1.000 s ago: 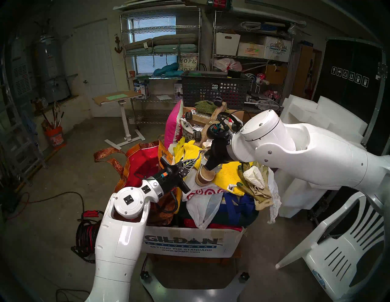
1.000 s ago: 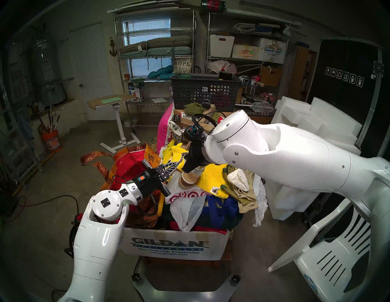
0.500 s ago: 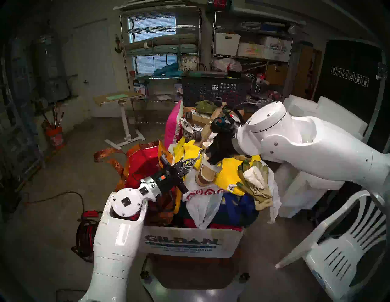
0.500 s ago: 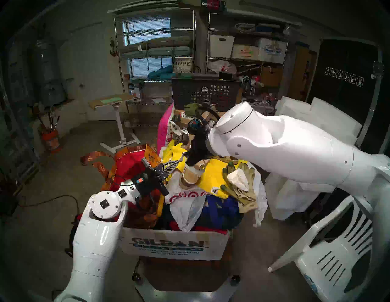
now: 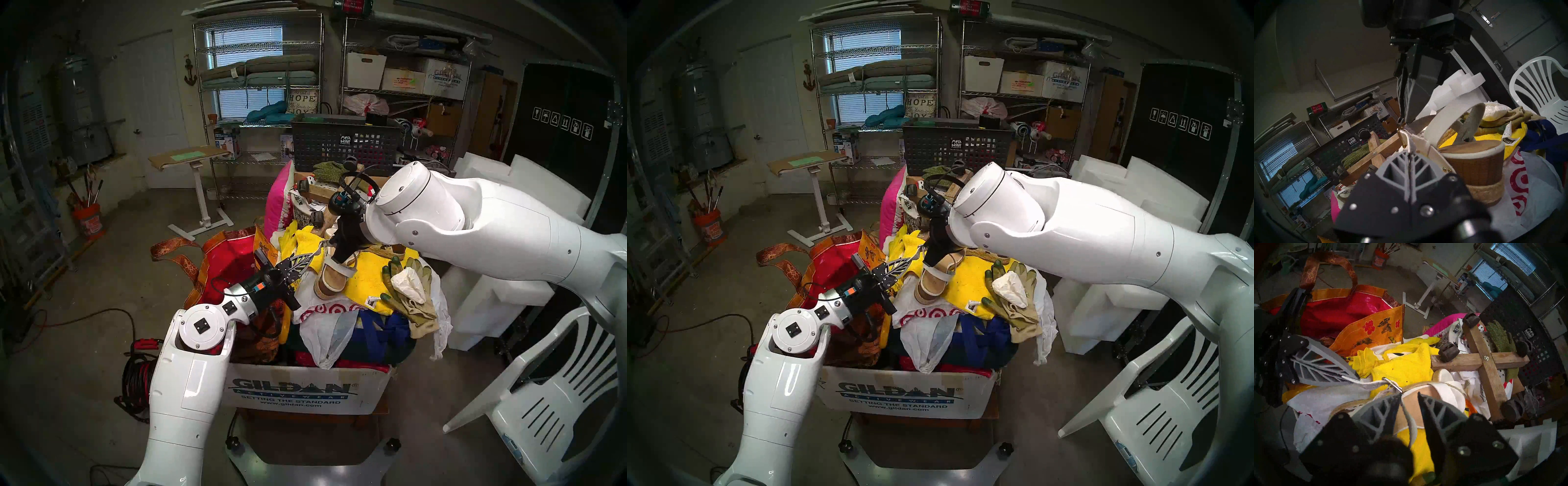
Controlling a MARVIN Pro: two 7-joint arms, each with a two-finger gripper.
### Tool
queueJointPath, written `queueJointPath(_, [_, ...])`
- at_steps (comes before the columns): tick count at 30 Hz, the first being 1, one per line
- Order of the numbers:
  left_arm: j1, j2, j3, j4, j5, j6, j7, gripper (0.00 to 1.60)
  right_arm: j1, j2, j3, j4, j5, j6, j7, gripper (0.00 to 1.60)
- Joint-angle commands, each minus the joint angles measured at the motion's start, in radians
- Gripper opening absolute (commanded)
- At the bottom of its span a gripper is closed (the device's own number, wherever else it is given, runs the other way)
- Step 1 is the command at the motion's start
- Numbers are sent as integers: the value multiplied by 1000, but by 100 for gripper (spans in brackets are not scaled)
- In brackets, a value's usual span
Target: Unbuckle a shoe
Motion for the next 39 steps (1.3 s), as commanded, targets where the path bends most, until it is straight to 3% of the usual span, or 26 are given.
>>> queueJointPath(1, [3,1,-4,-18,-11,-7,-2,0,30,-21,18,-2,-18,-24,22,78])
queueJointPath(16, [10,-5,-2,-27,-7,-5,-3,0,42,-13,20,-23,-16,31,48,83])
queueJointPath(26, [14,-4,-1,-31,-8,-9,-6,0,28,-12,17,-21,-15,31,36,92])
queueJointPath(33, [19,-5,-2,-37,-10,-8,-5,0,27,-14,6,-1,-19,31,50,88])
queueJointPath(37, [20,-3,-3,-43,-11,-6,-7,0,27,-11,4,-1,-20,31,51,99])
queueJointPath(39, [21,-3,-3,-45,-12,-5,-8,0,27,-10,3,-1,-20,31,51,95])
